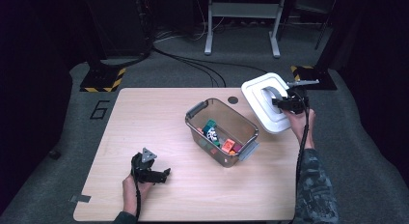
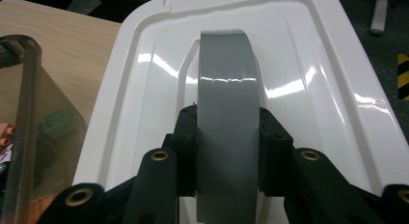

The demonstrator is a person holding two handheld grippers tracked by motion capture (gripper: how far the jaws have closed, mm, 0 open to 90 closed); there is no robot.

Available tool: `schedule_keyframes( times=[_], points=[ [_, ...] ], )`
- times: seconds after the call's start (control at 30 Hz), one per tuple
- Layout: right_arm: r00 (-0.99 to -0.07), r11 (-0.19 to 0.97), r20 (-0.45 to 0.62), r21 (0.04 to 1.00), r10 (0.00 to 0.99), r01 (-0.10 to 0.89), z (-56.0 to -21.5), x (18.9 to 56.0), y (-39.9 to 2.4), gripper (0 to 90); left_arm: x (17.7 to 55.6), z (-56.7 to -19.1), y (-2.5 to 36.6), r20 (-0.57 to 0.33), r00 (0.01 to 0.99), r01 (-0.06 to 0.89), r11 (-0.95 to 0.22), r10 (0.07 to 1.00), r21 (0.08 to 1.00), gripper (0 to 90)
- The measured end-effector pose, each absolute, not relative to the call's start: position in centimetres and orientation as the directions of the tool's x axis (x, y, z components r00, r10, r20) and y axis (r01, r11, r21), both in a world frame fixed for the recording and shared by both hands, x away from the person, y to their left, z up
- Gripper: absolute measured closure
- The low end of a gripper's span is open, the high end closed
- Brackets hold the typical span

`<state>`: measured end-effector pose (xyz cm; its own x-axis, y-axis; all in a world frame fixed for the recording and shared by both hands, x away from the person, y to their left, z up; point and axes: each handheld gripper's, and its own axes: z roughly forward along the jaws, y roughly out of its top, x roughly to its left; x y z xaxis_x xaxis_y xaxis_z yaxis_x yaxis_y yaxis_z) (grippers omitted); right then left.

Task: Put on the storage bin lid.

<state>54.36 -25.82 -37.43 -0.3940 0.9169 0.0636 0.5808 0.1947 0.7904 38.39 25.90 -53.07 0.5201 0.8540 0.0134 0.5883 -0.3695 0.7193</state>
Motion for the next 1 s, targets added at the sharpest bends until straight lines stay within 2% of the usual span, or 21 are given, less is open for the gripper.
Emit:
schedule_keyframes(
  times=[0.53,1.0],
  points=[
    [-0.493,0.248,0.074,0.793,0.867,0.556,-33.8,53.1,-22.6,67.1,38.4,-53.1,25.9,0.013,0.521,0.590,-0.370,0.854,0.718,0.4],
    [-0.561,0.286,0.098,0.780,0.822,0.556,-33.6,51.9,-18.7,67.1,38.4,-53.1,25.9,0.013,0.520,0.589,-0.370,0.854,0.718,0.4]
  ],
)
